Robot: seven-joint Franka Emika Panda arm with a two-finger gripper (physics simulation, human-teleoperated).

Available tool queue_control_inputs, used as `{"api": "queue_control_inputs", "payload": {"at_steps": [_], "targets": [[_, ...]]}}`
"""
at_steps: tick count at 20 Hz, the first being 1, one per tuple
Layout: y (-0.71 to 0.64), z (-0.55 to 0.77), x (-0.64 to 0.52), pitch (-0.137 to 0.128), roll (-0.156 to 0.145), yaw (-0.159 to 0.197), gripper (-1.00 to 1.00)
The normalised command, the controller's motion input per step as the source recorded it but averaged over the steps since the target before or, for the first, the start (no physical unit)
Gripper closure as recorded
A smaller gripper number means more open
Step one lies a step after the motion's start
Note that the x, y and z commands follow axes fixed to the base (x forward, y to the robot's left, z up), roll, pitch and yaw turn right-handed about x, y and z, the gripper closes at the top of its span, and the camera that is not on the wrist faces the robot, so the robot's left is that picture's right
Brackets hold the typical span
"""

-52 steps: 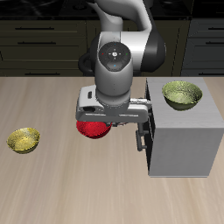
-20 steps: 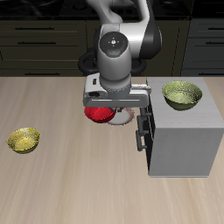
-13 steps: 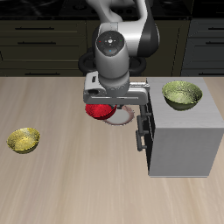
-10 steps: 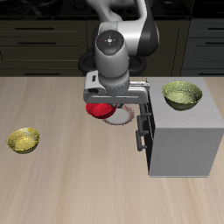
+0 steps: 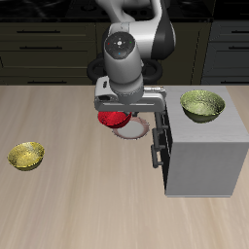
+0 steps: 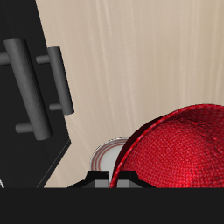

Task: Place the red bowl on the plate

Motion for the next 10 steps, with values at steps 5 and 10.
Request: {"api": "queue_control_inputs", "payload": {"at_steps": [5, 10], "targets": [[0.09, -0.02, -0.14, -0.004, 0.031, -0.009, 1.00], [0.15, -0.07, -0.17, 0.009, 0.026, -0.015, 1.00]]}}
